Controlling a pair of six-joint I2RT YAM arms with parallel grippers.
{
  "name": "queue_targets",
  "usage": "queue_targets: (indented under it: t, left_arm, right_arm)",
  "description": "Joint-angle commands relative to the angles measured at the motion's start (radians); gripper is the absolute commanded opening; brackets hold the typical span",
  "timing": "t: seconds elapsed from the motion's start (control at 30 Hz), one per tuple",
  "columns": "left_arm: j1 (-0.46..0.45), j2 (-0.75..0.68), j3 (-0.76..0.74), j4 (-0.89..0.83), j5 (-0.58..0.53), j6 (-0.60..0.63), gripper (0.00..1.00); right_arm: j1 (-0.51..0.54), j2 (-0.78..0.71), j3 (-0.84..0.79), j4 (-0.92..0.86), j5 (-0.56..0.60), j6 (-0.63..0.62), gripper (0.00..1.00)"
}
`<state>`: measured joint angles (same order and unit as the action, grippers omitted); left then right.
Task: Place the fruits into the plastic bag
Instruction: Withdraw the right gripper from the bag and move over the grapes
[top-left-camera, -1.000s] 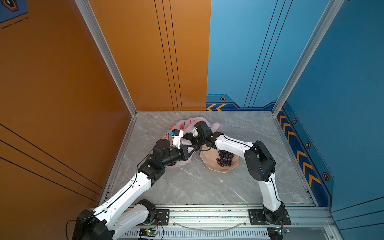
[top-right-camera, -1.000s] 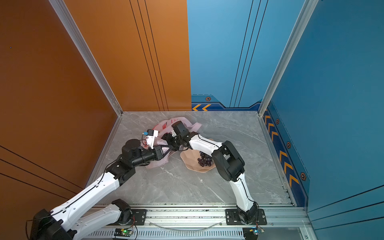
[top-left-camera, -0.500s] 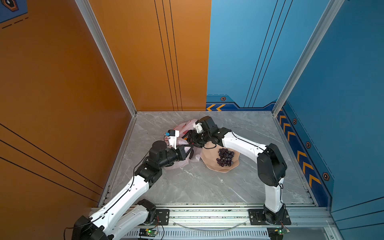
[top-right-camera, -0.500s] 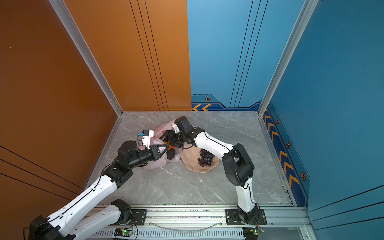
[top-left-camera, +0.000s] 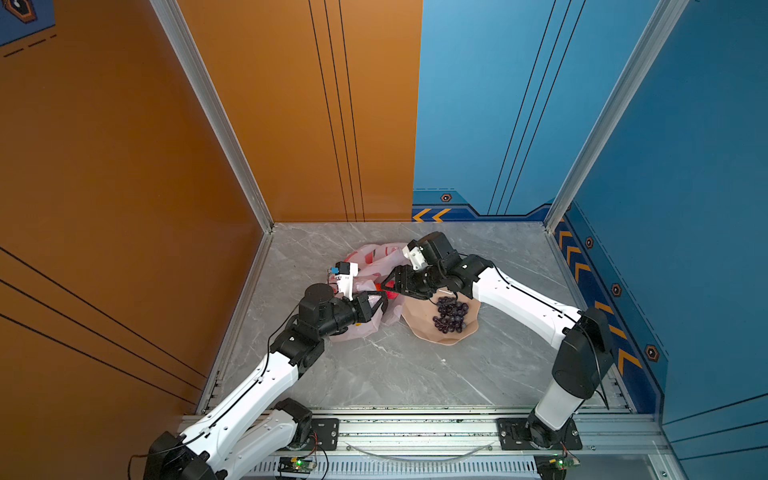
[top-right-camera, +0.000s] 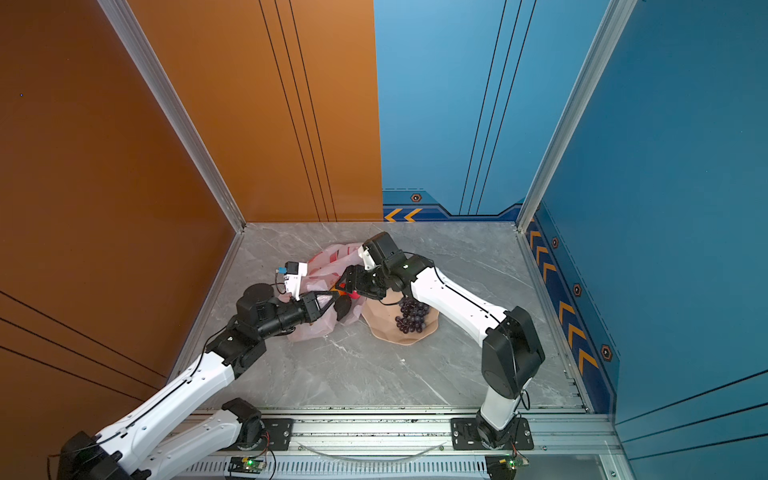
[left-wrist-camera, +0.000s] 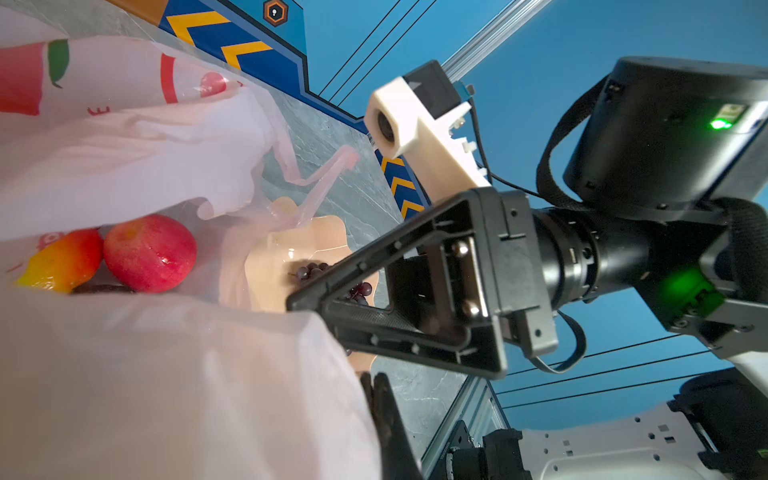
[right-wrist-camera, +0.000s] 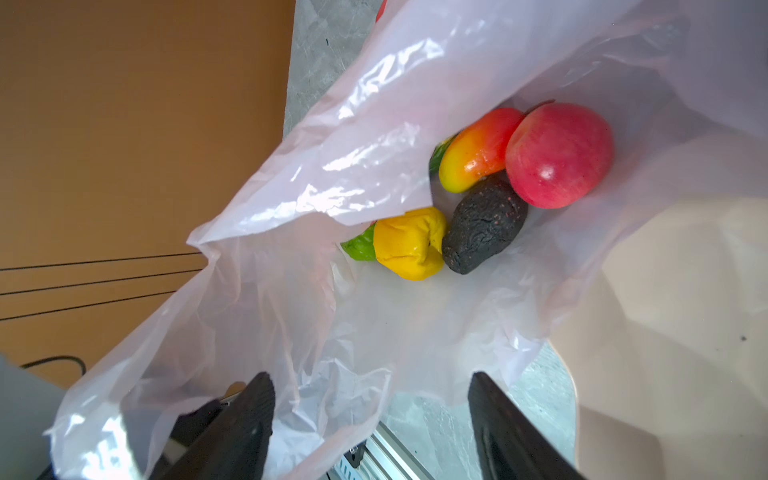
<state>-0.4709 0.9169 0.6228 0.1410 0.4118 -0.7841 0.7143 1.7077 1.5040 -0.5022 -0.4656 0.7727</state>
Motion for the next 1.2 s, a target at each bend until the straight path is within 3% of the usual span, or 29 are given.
queue_targets:
  t: [0.0, 0.2, 0.43, 0.63, 0.9, 1.17]
  left_arm:
    - [0.009, -0.008, -0.012, 0.023, -0.008, -0.004, 0.0]
    - [0.009, -0.009, -0.009, 0.026, -0.007, -0.005, 0.0]
    - [0.009, -0.013, -0.009, 0.02, -0.009, -0.004, 0.0]
    - [0.009, -0.015, -0.008, 0.018, -0.01, -0.003, 0.0]
    - [0.012, -0.016, -0.001, 0.011, -0.003, -0.001, 0.0]
    - [0.011, -0.026, -0.004, 0.007, -0.007, -0.004, 0.0]
  right_arm:
    - [-0.006, -0.058, -0.018, -0.045, 0.013, -0.049, 0.72]
    - [-0.006, -0.096, -0.032, -0.044, -0.027, -0.071, 0.72]
    - [-0.006, -0.169, -0.051, -0.092, 0.008, -0.111, 0.73]
    - [-0.056, -0.233, -0.036, -0.223, 0.125, -0.195, 0.73]
    - [-0.089, -0.281, -0.008, -0.453, 0.372, -0.313, 0.81]
    - [-0.138, -0.267, -0.08, -0.55, 0.435, -0.323, 0.93]
